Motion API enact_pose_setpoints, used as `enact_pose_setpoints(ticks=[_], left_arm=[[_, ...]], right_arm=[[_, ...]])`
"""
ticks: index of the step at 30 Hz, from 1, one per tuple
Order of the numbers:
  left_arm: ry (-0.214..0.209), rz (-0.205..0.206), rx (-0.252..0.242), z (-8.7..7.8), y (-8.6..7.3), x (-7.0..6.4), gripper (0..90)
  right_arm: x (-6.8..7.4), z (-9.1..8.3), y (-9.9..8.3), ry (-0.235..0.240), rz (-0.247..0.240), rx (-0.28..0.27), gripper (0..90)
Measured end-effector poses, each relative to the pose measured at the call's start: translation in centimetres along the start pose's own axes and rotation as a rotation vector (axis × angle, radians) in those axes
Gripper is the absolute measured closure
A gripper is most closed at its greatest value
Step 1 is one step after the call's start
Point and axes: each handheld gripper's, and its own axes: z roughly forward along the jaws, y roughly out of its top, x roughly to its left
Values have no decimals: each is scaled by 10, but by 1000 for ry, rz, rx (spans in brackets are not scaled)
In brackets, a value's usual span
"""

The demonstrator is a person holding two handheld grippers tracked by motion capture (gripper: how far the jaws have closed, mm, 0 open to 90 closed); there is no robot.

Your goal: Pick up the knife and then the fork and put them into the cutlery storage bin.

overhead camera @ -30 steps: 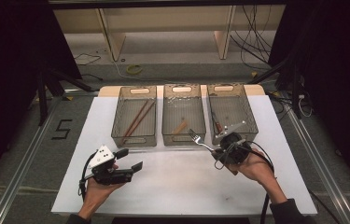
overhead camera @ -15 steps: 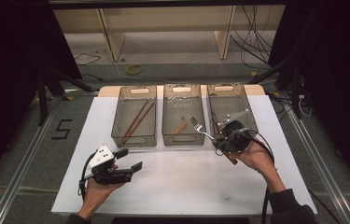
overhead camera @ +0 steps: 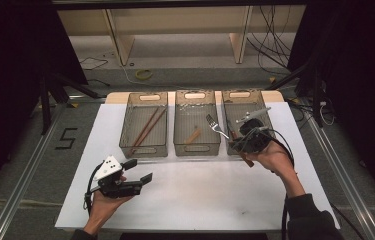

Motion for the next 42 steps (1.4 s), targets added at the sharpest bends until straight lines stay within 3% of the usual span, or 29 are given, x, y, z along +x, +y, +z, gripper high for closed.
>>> enact_pose_setpoints(ticks=[13, 26, 42], left_arm=[[0, 0, -1, 0, 0, 0, 200], [0, -1, -2, 0, 0, 0, 200], [0, 0, -3, -1, 0, 1, 200]], right_arm=[[-25, -2, 15, -40, 55, -16, 780], [-41, 2, 24, -59, 97, -17, 780], [-66, 5, 37, -100, 186, -26, 780]])
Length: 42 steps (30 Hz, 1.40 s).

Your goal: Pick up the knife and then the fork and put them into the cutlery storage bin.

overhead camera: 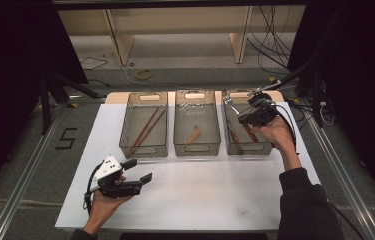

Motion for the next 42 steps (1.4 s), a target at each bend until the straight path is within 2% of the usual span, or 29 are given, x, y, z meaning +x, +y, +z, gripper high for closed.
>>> enact_pose_setpoints(ticks=[22, 34, 42], left_arm=[[0, 0, -1, 0, 0, 1, 200], [2, 0, -4, -1, 0, 1, 199], [1, 1, -3, -1, 0, 1, 199]], right_arm=[[-21, 24, 9, -53, 99, 29, 780], [-28, 37, 8, -80, 149, 54, 779], [-29, 45, 2, -84, 156, 63, 777]])
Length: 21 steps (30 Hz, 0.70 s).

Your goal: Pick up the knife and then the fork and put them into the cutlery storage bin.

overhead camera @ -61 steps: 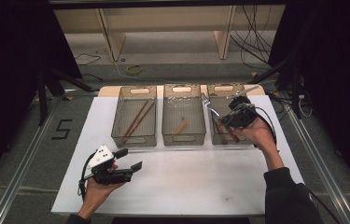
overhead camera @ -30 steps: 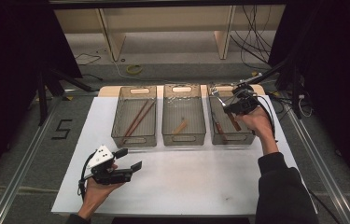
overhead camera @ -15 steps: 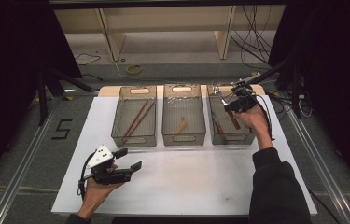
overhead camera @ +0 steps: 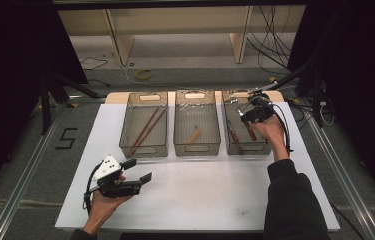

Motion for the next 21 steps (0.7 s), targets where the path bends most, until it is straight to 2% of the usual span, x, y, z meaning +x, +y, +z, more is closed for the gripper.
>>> enact_pose_setpoints(ticks=[11, 15, 17, 21], left_arm=[[0, -2, -1, 0, 0, 0, 199], [0, -3, 0, 0, 0, 0, 199], [0, -2, 0, 0, 0, 0, 199], [0, -1, 0, 0, 0, 0, 199]], right_arm=[[2, 10, -1, -2, 18, 16, 763], [2, 7, -1, 26, 34, -5, 677], [2, 4, 0, 26, 26, -13, 657], [4, -4, -1, 56, 15, -37, 619]])
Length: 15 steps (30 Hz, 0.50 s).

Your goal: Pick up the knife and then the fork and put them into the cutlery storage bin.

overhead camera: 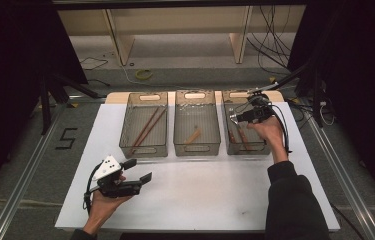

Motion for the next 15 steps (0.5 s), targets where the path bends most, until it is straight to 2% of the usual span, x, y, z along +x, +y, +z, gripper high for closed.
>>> enact_pose_setpoints(ticks=[2, 11, 15], left_arm=[[-1, 1, 0, 0, 0, 0, 199], [0, -2, 2, 1, 0, 0, 199], [-2, -1, 7, 1, 0, 0, 198]], right_arm=[[2, -3, -2, 5, -17, -17, 582], [20, -19, -21, 99, -73, -94, 459], [31, -27, -32, 126, -93, -137, 411]])
